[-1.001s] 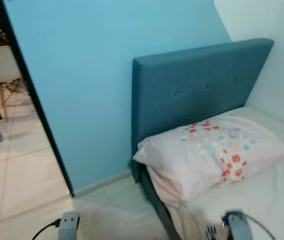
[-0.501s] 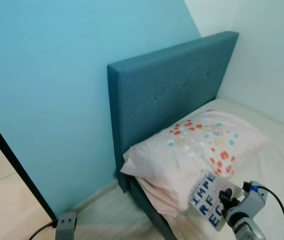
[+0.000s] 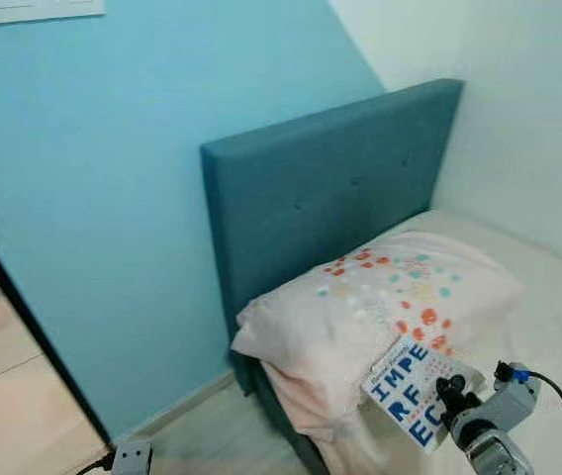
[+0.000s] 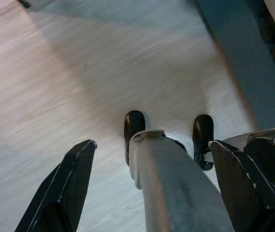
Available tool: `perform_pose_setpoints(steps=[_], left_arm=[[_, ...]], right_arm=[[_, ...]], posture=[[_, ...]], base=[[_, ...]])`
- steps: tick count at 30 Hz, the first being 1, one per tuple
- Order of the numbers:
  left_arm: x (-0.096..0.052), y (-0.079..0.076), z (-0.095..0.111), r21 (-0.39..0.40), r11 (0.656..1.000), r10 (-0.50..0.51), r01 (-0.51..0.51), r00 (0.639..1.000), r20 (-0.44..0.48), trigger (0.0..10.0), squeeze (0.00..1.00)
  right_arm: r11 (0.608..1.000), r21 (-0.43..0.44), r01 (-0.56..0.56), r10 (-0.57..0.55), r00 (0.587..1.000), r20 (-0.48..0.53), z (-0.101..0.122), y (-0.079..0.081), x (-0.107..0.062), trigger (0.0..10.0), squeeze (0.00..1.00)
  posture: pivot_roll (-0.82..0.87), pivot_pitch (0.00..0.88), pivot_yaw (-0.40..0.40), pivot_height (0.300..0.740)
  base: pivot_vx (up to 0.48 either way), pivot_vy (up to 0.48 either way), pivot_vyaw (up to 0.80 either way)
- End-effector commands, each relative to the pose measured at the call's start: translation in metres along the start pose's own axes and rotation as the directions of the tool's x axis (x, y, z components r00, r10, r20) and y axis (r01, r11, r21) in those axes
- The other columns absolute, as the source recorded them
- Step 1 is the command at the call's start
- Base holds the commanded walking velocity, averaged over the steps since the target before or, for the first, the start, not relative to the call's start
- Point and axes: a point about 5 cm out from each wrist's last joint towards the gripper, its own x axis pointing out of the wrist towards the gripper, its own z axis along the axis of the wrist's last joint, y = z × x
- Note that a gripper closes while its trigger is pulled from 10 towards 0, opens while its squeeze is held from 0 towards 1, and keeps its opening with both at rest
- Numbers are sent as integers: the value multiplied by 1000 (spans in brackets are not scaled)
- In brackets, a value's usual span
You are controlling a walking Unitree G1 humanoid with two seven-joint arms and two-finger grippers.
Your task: Clean up the room
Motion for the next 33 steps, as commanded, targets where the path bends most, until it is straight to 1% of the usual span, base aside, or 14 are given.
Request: perform_pose_setpoints(steps=[1,2,4,6,8,13,18,21,22,26,27,29,30,33], left_arm=[[0,0,1,10,1000,-7,7,1000,-3,10000,0],[0,0,1,6,1000,-9,9,1000,-4,10000,0],[0,0,1,6,1000,-9,9,1000,-4,10000,0],[0,0,0,-12,1000,-1,1,1000,0,10000,0],[0,0,0,-20,1000,5,-5,1000,3,10000,0],[-1,3,0,-23,1000,8,-8,1000,3,10000,0],[-2,6,-1,-24,1000,12,-12,1000,1,10000,0],[-2,9,-2,-26,1000,15,-16,1000,-3,10000,0],[-4,13,-4,-30,999,21,-21,1000,-7,10000,0],[-5,17,-6,-32,999,23,-24,1000,-10,10000,0],[-6,19,-8,-32,999,25,-26,1000,-14,10000,0],[-6,19,-8,-32,999,25,-26,1000,-14,10000,0],[-7,21,-10,-31,999,27,-28,999,-17,10000,0],[-7,22,-11,-31,999,28,-28,999,-17,10000,0]], right_arm=[[999,13,-49,50,995,-88,-12,4,0,10000,0],[997,22,-69,71,986,-151,-19,4,-2,10000,0],[997,22,-69,71,986,-151,-19,4,-2,10000,0],[996,40,-84,91,973,-212,-28,4,-4,10000,0],[993,73,-90,104,969,-223,-32,5,-5,10000,0],[991,67,-119,132,957,-257,-38,9,-5,10000,0],[994,42,-97,105,954,-282,-41,8,-5,10000,0],[997,27,-72,77,943,-323,-45,5,-7,10000,0],[1000,-8,-16,11,925,-380,-53,-4,-12,10000,0],[999,-25,31,-38,916,-400,-57,-12,-17,10000,0],[997,-29,68,-74,911,-406,-60,-19,-21,10000,0],[997,-29,68,-74,911,-406,-60,-19,-21,10000,0],[993,-64,100,-118,907,-405,-64,-25,-25,10000,0],[990,-76,118,-138,908,-395,-64,-27,-26,10000,0]], posture=[[-51,0,-15,727],[-50,0,-18,727],[-50,0,-18,727],[-50,0,-19,727],[-48,0,-19,727],[-44,0,-18,727],[-38,10,-14,727],[-33,24,-12,727],[-29,34,-12,727],[-23,49,-9,727],[-12,67,-2,727],[-12,67,-2,727],[-2,83,6,727],[-1,86,8,727]], base=[[0,-472,0],[0,-472,0],[0,-472,0],[0,-236,0],[0,0,0],[0,0,0],[0,0,0],[0,0,0],[0,0,0],[0,0,0],[0,0,0],[0,0,0],[0,0,0],[0,0,0]])
